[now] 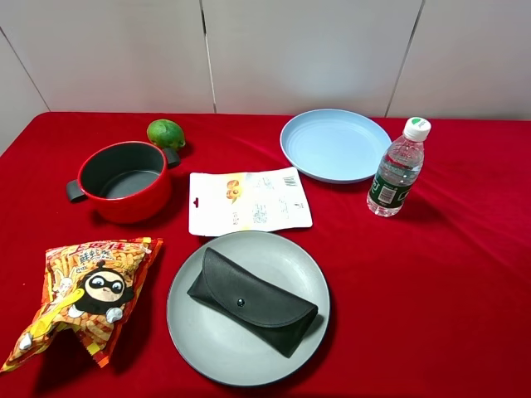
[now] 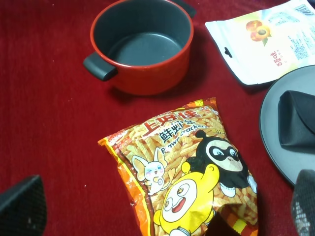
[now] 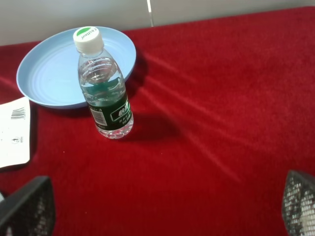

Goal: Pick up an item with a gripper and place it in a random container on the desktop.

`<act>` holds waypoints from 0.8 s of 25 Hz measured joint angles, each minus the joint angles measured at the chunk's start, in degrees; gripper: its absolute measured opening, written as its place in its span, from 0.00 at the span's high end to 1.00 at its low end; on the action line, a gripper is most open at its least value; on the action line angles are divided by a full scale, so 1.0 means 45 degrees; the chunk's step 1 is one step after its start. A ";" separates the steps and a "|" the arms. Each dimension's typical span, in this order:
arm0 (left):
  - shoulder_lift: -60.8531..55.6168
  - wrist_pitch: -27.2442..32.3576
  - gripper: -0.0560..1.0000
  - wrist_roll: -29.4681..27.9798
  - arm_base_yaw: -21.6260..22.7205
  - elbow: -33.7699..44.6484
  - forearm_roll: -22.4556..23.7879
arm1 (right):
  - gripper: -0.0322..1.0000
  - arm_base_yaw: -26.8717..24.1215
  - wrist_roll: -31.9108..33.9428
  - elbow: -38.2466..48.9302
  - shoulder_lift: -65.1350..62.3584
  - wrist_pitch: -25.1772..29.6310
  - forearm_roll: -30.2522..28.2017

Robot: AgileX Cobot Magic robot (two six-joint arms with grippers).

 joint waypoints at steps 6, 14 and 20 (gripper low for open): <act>0.0000 0.0000 0.00 0.0000 0.0000 0.0000 0.0000 | 0.30 0.0000 -0.0161 0.0000 0.0000 0.0000 0.0000; 0.0000 0.0000 0.00 0.0000 0.0000 0.0000 0.0000 | 0.30 0.0000 -0.0173 0.0000 0.0000 0.0000 -0.0444; 0.0000 0.0000 0.00 0.0000 0.0000 0.0000 0.0000 | 0.30 0.0715 -0.0175 0.0000 0.0000 -0.0011 -0.0573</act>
